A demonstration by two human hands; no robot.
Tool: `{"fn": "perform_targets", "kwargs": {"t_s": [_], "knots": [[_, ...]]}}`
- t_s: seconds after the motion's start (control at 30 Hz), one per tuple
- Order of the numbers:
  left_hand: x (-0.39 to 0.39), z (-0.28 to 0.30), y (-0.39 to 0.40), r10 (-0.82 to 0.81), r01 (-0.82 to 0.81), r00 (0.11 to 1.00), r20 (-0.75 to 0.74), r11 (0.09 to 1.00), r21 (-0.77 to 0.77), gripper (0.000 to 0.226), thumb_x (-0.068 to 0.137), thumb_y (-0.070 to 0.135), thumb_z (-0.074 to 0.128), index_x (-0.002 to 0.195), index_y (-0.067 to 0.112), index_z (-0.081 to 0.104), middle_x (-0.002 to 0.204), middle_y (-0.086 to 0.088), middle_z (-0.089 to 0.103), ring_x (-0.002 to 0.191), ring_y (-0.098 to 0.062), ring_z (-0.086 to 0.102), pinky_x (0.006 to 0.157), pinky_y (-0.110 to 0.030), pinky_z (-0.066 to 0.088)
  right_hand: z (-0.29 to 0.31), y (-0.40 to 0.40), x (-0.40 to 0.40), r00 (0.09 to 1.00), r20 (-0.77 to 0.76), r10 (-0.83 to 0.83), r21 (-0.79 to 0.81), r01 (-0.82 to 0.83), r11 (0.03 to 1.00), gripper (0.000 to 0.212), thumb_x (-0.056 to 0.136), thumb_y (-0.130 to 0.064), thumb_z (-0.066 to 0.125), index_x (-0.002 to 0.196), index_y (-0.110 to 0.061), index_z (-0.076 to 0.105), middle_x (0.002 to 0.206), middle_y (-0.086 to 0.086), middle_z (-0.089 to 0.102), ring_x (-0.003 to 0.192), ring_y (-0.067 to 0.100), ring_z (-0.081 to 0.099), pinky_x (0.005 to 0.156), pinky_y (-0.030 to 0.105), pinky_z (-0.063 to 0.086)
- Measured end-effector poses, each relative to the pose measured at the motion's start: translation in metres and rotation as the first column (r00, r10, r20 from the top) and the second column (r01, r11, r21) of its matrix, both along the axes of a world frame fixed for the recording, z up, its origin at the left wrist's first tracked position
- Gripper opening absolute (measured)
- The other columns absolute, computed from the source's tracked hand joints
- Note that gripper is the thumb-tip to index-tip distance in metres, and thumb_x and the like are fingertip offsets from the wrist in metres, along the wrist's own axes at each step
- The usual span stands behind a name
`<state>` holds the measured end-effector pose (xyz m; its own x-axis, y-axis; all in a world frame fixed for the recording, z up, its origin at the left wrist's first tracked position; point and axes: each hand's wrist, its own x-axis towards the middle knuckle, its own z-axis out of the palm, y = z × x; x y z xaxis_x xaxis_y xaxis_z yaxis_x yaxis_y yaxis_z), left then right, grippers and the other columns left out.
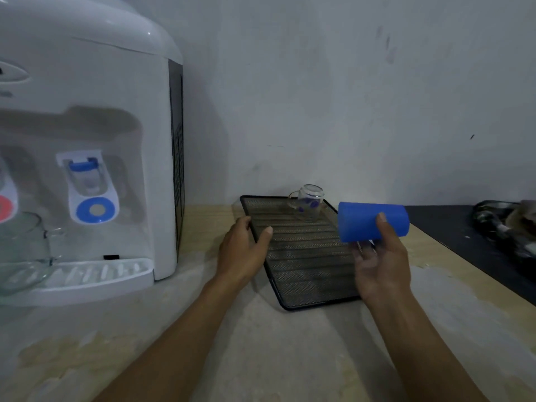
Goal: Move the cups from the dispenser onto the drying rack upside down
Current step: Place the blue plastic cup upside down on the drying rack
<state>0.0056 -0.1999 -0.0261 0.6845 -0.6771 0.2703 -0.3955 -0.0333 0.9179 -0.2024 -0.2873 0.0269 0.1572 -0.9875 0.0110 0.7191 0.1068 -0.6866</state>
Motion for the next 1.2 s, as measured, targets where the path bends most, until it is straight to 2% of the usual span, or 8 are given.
{"fn": "perform_targets", "kwargs": {"t_s": [0.1,0.2,0.4,0.5,0.6,0.7,1.0,1.2], "knots": [[0.0,-0.001,0.0,-0.016,0.016,1.0,0.024,1.0,0.008,0.068,0.091,0.062,0.061,0.144,0.02,0.052,0.145,0.001,0.06,0.134,-0.02,0.054,0.111,-0.044,0.047,0.0,-0.002,-0.003,0.999,0.022,-0.038,0.012,0.038,0.999,0.035,0.094,-0.021,0.072,0.128,-0.018,0.062,0.141,0.012,0.065,0.126,0.025,0.066,0.11,0.046,0.05],[0.0,-0.001,0.001,-0.015,0.015,1.0,0.021,1.0,0.004,0.066,0.091,0.064,0.059,0.141,0.021,0.053,0.142,0.003,0.062,0.131,-0.018,0.056,0.108,-0.041,0.048,0.0,-0.002,-0.003,0.996,0.06,-0.064,0.022,0.062,0.998,0.032,0.094,-0.017,0.072,0.124,-0.018,0.062,0.14,0.014,0.063,0.123,0.025,0.067,0.109,0.045,0.051],[0.001,-0.002,0.001,0.013,-0.014,0.999,0.039,0.999,0.033,0.056,0.096,0.057,0.057,0.139,0.023,0.053,0.138,0.002,0.062,0.127,-0.02,0.058,0.106,-0.043,0.05,-0.001,-0.003,-0.002,0.968,-0.17,-0.187,-0.138,0.164,0.977,0.045,0.091,-0.015,0.076,0.134,-0.012,0.063,0.13,0.009,0.071,0.114,0.02,0.073,0.101,0.04,0.057],[0.002,-0.003,0.001,0.022,-0.025,0.999,0.049,0.998,0.058,0.061,0.096,0.059,0.054,0.143,0.02,0.05,0.143,0.0,0.059,0.13,-0.021,0.056,0.108,-0.045,0.047,-0.001,-0.009,0.001,0.876,-0.394,-0.277,-0.23,0.197,0.953,0.053,0.086,-0.016,0.081,0.136,-0.014,0.061,0.13,0.009,0.069,0.115,0.022,0.071,0.099,0.04,0.058],[0.002,-0.003,0.001,0.011,-0.013,0.999,0.045,0.999,0.045,0.057,0.096,0.057,0.056,0.14,0.02,0.051,0.141,0.001,0.061,0.129,-0.021,0.057,0.108,-0.046,0.047,0.0,-0.022,0.009,0.721,-0.616,-0.319,-0.322,0.14,0.936,0.063,0.084,-0.017,0.083,0.141,-0.018,0.055,0.131,0.006,0.066,0.117,0.025,0.066,0.098,0.045,0.056],[0.002,-0.003,0.002,0.018,-0.02,0.999,0.049,0.999,0.045,0.055,0.096,0.056,0.056,0.138,0.021,0.052,0.139,0.002,0.061,0.128,-0.021,0.057,0.108,-0.046,0.047,0.001,-0.039,0.02,0.57,-0.734,-0.37,-0.422,0.045,0.906,0.071,0.081,-0.018,0.087,0.143,-0.015,0.052,0.13,0.006,0.065,0.109,0.021,0.064,0.086,0.036,0.052],[0.004,-0.003,-0.001,0.071,-0.073,0.997,0.041,0.996,0.053,0.048,0.095,0.056,0.056,0.13,0.023,0.056,0.131,0.004,0.065,0.12,-0.02,0.06,0.103,-0.042,0.049,0.001,-0.085,0.055,0.388,-0.849,-0.358,-0.433,-0.126,0.892,0.072,0.082,-0.018,0.086,0.143,-0.014,0.048,0.137,0.015,0.064,0.103,0.02,0.058,0.084,0.035,0.05],[0.004,-0.003,-0.003,0.089,-0.092,0.995,0.04,0.994,0.064,0.048,0.095,0.056,0.055,0.131,0.024,0.055,0.13,0.004,0.065,0.119,-0.02,0.06,0.103,-0.043,0.048,-0.008,-0.097,0.064,0.339,-0.867,-0.365,-0.42,-0.104,0.901,0.085,0.085,-0.018,0.083,0.153,-0.011,0.033,0.141,0.019,0.06,0.126,0.038,0.06,0.103,0.05,0.049]]}}
